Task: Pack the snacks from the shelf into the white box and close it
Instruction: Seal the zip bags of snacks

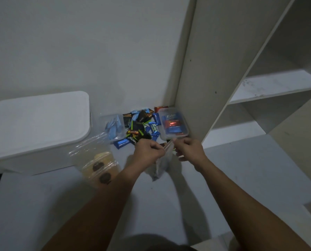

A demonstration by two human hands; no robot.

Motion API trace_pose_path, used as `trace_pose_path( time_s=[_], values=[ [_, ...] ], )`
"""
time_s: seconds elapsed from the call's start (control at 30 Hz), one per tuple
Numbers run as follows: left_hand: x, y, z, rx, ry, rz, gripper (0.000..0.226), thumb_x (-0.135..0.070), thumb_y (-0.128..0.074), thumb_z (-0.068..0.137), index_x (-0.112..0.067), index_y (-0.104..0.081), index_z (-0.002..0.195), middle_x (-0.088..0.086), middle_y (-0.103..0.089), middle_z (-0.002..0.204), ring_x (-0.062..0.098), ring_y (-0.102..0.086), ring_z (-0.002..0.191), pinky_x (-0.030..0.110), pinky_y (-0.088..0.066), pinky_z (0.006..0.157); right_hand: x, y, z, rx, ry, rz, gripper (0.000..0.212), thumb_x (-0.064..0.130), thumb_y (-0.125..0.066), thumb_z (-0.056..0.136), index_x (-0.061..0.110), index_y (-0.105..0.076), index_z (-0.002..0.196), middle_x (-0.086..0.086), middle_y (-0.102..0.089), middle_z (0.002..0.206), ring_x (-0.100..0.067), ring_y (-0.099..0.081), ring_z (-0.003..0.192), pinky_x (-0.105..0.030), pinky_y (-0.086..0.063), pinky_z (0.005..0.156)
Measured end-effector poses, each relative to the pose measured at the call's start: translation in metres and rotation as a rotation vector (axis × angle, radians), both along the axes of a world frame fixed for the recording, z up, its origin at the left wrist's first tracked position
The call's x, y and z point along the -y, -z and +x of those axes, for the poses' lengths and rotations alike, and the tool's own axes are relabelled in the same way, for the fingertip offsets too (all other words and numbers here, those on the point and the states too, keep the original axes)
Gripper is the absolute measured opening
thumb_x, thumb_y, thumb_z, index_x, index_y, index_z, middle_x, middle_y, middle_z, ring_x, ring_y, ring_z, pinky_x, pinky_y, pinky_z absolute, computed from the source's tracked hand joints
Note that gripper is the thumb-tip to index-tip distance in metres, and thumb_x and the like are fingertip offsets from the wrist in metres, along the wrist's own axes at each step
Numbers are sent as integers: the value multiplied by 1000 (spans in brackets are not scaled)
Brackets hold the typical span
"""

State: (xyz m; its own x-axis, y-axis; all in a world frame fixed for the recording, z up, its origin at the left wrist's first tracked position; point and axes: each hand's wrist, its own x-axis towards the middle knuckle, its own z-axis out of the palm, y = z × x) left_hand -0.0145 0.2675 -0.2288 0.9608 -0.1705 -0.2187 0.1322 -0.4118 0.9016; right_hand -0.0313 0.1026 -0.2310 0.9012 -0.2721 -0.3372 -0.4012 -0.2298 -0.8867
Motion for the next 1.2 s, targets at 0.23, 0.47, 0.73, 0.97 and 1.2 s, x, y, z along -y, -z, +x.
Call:
trace_pose_path(
  time_s=[0.23,0.47,0.73,0.97,1.2],
  values=[
    [2,-2,-9,63,-105,108,11,-4,-69,73,-13,-73,68,0,-68,65,15,-64,68,31,-56,67,-13,-18,-3,-94,-82,-85,16,7,-60,79,7,-63,63,-6,-58,57,-20,-53,50,-25,-46,51],
    [-9,-4,-5,147,-147,118,11,-8,-70,74,-17,-74,69,-5,-70,67,11,-66,68,35,-58,70,-16,-32,-11,-61,-129,-163,15,13,-63,80,9,-62,65,-1,-58,58,-18,-52,52,-25,-47,52],
    [-19,-13,0,172,-41,112,8,-12,-71,79,-13,-78,82,-1,-73,78,3,-61,71,27,-54,69,-13,-35,-4,133,-149,-123,30,-1,-68,79,18,-63,102,-4,-62,102,-13,-57,68,-21,-48,61],
    [-32,-19,6,156,91,55,9,-16,-71,82,-13,-78,85,1,-74,80,14,-68,78,29,-54,72,-13,-32,1,144,-230,-309,17,11,-70,86,23,-65,76,8,-62,73,-5,-56,66,-26,-45,72],
    [-39,-19,9,193,69,5,11,-9,-77,76,-10,-76,87,0,-70,76,9,-62,70,23,-47,66,-10,-43,1,121,-230,-310,10,9,-68,87,15,-69,78,3,-62,65,-9,-57,59,-19,-44,60]
  ],
)
